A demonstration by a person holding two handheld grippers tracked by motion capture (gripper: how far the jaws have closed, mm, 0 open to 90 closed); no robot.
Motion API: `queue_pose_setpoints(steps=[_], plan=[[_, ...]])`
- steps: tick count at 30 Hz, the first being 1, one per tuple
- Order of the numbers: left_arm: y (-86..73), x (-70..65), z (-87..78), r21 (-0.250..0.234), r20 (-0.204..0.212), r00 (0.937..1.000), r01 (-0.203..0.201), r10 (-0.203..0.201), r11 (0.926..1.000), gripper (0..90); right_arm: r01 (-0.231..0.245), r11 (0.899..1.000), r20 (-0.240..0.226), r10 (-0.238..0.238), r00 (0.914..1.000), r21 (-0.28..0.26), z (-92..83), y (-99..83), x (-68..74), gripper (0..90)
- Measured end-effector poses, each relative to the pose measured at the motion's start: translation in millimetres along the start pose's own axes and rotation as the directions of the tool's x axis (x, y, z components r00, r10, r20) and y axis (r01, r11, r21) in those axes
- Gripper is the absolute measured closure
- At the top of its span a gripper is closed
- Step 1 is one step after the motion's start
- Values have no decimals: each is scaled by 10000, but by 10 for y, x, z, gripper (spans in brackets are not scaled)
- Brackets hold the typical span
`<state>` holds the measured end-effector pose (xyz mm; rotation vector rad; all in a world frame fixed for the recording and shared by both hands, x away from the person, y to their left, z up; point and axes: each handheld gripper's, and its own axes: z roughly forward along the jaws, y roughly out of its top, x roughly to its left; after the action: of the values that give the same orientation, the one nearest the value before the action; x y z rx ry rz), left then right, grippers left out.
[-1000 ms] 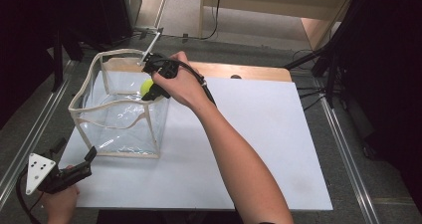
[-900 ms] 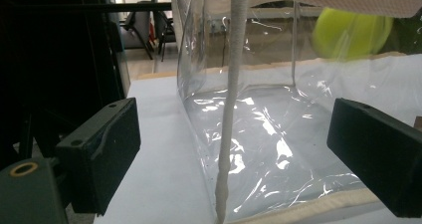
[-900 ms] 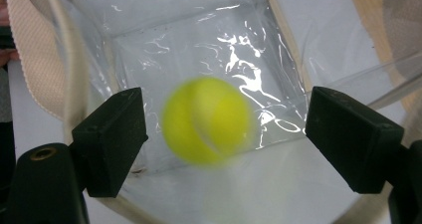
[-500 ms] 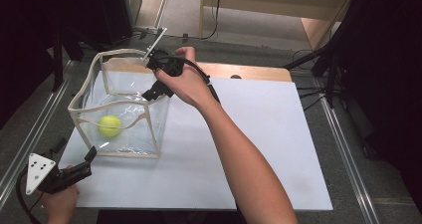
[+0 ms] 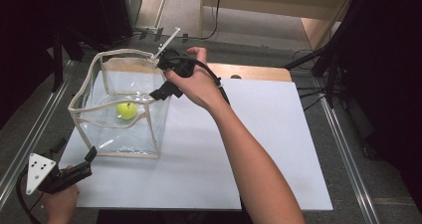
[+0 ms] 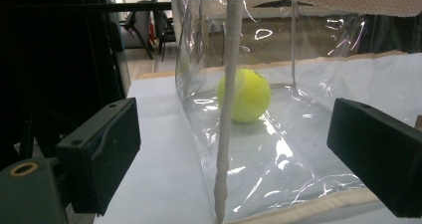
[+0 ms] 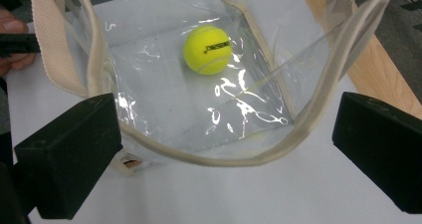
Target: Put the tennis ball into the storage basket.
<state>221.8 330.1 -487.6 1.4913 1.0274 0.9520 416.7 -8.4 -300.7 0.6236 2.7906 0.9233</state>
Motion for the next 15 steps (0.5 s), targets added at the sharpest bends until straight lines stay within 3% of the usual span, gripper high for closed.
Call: queue_pose_setpoints(steps=[8, 15], plan=[[0, -1, 2, 15, 4, 10000, -66, 66, 10000, 69, 164, 9997, 33, -164, 9999, 203, 18, -149, 7, 0], [0, -3, 3, 15, -2, 10000, -77, 77, 10000, 69, 6, 9996, 38, -7, 10000, 269, 48, -287, 9, 0]])
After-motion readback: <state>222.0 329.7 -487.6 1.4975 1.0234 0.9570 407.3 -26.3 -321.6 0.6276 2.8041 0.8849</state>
